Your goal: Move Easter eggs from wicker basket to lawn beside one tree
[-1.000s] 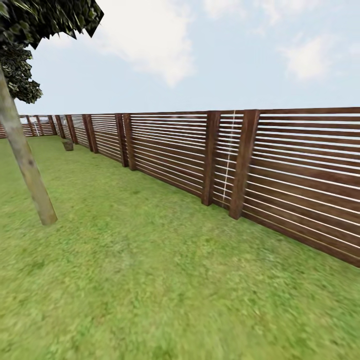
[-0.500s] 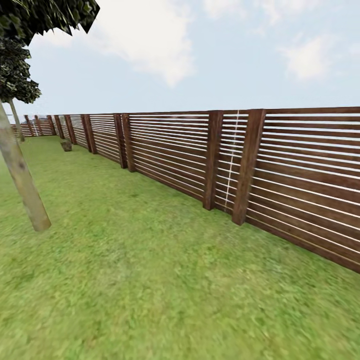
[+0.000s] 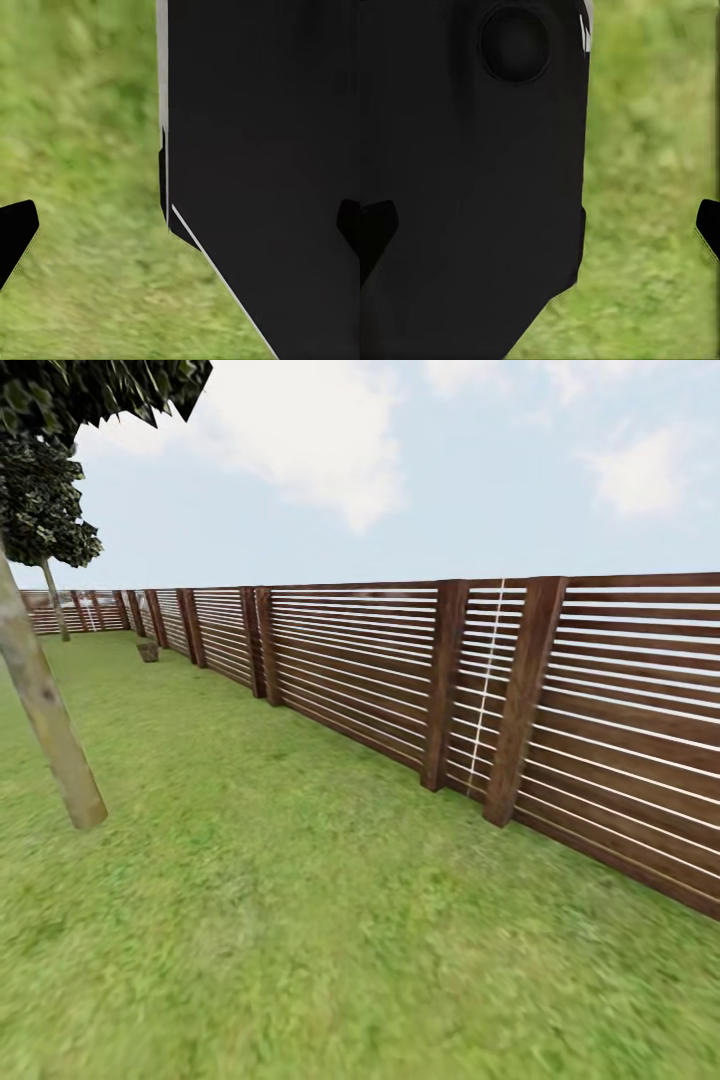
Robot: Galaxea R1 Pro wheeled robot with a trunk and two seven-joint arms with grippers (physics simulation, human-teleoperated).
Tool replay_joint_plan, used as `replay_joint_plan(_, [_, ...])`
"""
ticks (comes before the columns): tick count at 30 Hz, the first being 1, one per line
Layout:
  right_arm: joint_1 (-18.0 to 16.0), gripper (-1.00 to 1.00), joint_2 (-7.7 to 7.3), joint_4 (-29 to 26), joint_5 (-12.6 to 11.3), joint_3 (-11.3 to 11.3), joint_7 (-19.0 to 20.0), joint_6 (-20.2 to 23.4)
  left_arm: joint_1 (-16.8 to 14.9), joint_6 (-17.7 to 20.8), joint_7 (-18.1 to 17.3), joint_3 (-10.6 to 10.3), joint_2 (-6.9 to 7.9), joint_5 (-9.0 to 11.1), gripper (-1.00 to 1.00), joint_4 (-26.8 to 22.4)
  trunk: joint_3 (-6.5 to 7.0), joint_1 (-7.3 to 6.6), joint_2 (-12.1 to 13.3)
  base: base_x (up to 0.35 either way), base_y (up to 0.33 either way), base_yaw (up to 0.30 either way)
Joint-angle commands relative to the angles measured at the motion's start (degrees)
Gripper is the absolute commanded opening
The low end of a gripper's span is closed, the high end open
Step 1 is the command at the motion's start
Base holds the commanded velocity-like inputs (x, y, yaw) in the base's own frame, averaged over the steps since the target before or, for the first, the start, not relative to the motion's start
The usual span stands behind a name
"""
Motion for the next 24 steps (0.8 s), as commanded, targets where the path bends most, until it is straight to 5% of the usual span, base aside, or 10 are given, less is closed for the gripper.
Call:
replay_joint_plan(1, [0.0,1.0,0.0,0.0,0.03,0.03,0.0,0.02,-0.01,0.02,0.02,0.07,0.0,0.02,1.0,0.0,-0.03,0.04,-0.01,0.348,0.0,0.0])
replay_joint_plan(24, [-0.02,1.0,0.0,0.0,-0.03,0.07,-0.02,-0.04,-0.01,0.02,0.03,0.08,0.0,0.01,1.0,0.0,-0.03,0.04,-0.01,0.348,0.0,0.028])
